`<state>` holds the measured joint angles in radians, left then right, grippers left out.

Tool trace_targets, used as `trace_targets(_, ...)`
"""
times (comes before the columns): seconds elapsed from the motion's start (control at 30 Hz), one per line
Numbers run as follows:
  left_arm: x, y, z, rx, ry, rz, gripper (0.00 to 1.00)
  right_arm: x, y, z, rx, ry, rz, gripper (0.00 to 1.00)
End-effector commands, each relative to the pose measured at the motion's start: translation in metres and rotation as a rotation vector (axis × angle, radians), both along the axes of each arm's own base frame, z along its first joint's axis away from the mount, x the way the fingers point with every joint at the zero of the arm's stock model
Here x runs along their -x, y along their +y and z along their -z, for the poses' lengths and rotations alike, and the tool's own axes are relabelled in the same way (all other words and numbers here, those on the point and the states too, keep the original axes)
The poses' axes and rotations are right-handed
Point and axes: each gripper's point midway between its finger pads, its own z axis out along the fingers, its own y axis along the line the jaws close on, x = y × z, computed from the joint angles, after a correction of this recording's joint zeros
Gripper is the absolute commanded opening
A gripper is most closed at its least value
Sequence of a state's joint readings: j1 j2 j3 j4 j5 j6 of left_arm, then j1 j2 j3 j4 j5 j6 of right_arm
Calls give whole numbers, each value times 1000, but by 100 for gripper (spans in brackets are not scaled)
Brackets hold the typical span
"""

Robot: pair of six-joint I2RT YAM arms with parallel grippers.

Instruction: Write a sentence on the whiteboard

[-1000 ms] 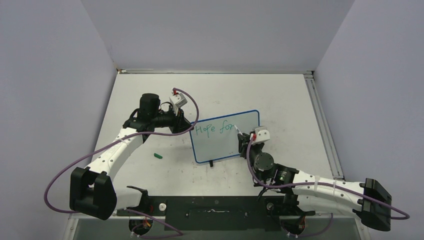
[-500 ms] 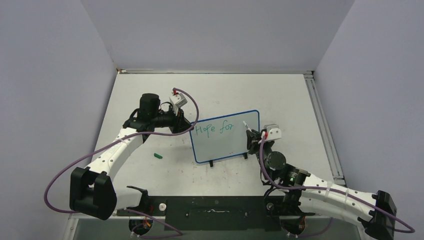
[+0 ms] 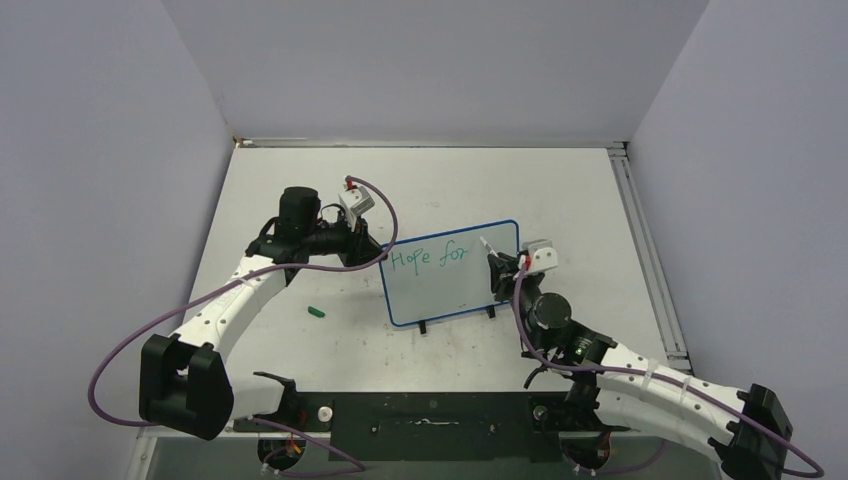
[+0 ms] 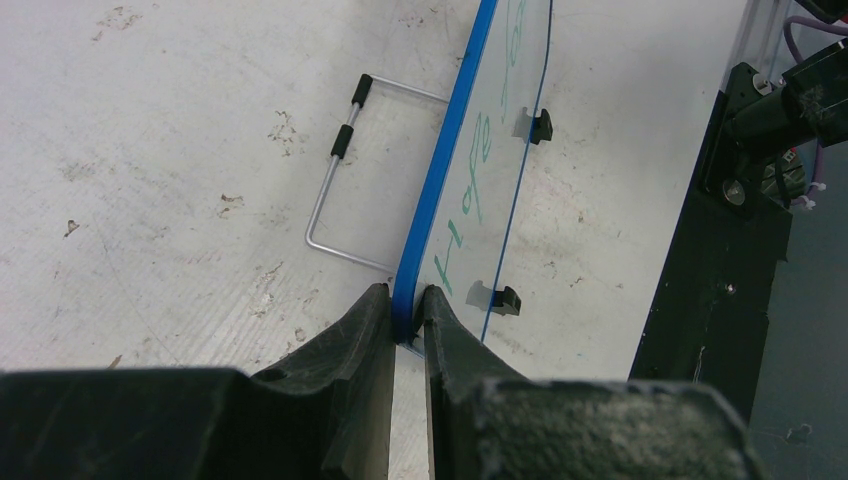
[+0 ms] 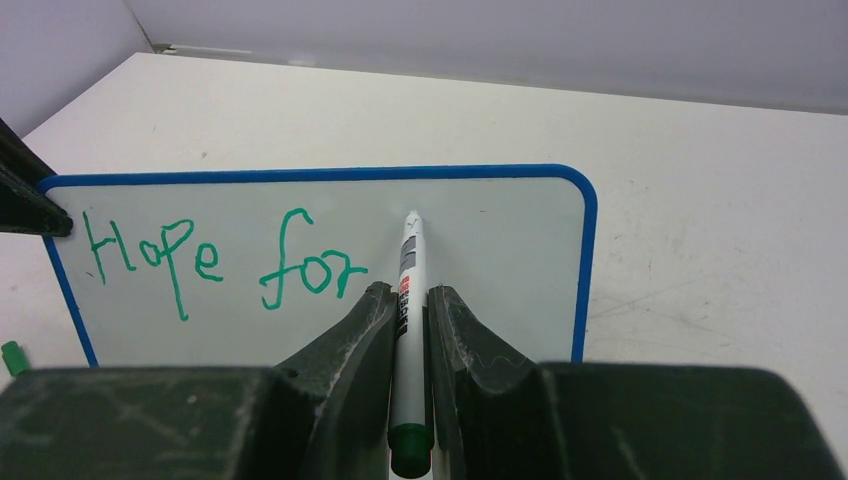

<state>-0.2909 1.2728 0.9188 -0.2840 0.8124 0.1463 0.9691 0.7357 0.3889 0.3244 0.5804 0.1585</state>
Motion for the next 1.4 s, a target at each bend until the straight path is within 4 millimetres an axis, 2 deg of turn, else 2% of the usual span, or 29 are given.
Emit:
trace_targets(0.0,1,5,13,-54,19,-5,0,-4,11,-25,-56,-60,-27,5)
trace_targets(0.23,0,6,13,-54,19,-5,0,-7,7,-11,-28,-18,12,5)
trace_targets(0.47,0,5,12,-51,18,-1,0,3,2,15,-33,65,19,5)
trace_targets(0.7,1,4,13,-50,22,1,0,12,6,40,-27,144,13,5)
trace_targets(0.83,1,5,14,-51,24,0,0,17,7,48,-27,161,13,5)
trace_targets(1.03,1,4,14,-51,24,1,0,19,8,47,-26,159,14,5)
trace_targets(1.37,1,5,14,-52,23,-2,0,13,11,20,-59,71,17,5)
